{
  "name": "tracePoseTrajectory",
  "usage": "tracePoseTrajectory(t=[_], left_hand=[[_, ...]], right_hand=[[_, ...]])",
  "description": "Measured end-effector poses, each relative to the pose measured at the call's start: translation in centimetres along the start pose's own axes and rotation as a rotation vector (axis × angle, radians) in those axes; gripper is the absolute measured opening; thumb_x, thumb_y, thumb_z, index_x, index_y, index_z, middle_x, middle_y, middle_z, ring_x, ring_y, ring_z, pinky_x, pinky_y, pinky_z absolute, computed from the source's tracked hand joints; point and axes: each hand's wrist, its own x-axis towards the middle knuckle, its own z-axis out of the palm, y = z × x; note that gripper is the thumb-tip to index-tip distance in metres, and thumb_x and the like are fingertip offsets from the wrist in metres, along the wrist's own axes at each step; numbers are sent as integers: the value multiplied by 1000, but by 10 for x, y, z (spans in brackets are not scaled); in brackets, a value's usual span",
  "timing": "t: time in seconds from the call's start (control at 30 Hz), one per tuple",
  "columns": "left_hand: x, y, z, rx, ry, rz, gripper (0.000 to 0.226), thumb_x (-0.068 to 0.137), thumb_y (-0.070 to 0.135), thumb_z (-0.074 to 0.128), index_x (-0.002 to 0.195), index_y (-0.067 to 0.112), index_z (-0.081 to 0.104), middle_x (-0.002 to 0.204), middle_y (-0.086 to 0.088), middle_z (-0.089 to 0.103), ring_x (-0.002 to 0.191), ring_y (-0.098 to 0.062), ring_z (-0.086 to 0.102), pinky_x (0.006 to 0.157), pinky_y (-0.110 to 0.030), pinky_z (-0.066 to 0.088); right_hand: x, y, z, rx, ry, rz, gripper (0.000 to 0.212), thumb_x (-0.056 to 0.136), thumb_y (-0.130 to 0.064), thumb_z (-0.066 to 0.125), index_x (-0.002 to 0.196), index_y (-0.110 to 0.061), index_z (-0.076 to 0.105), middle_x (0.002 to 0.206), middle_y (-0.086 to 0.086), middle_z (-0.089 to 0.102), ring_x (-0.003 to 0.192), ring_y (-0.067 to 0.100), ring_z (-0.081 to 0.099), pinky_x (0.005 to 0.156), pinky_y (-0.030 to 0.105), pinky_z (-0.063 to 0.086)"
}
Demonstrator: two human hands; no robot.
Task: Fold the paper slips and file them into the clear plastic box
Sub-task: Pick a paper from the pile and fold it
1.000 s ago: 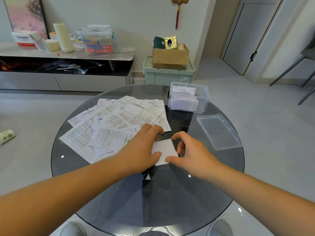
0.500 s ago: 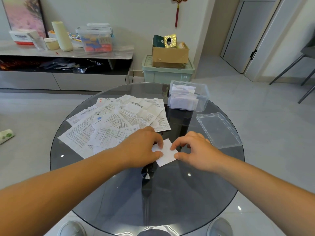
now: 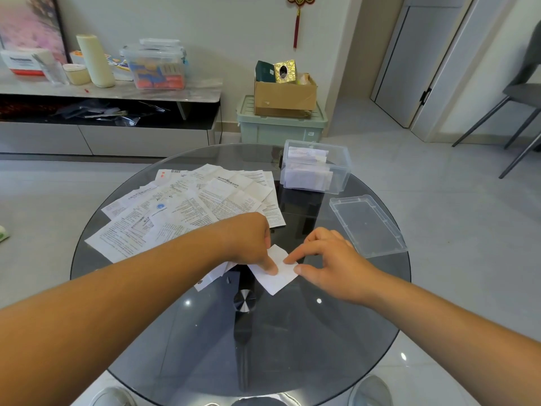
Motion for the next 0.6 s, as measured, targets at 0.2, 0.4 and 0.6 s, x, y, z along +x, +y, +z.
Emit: tracePoseTrajectory(t=[0.2, 0.4, 0.6], left_hand=[[-1, 2, 1, -2, -25, -51, 38, 76, 40, 85, 88, 8, 67, 84, -8, 72, 62, -17, 59, 59, -24, 45], [-3, 7, 7, -4, 138, -40, 34, 78, 38, 83, 96, 16, 66, 96, -1, 67, 87, -17, 61, 67, -23, 44], [-7, 9, 8, -22, 163, -54, 46, 73, 32, 88, 107, 19, 59, 106, 1, 63, 94, -19, 59, 85, -32, 54]], right_hand=[[1, 4, 0, 4, -17, -33, 20, 97, -33, 62, 106, -49, 71, 104, -18, 44, 112, 9, 39, 103, 38, 38], [1, 6, -1, -4, -26, -59, 19, 97, -34, 62, 106, -49, 71, 104, -20, 43, 112, 9, 38, 102, 38, 40], [0, 8, -2, -7, -19, -91, 19, 97, -33, 64, 106, -48, 73, 106, -19, 45, 111, 9, 39, 102, 38, 39]])
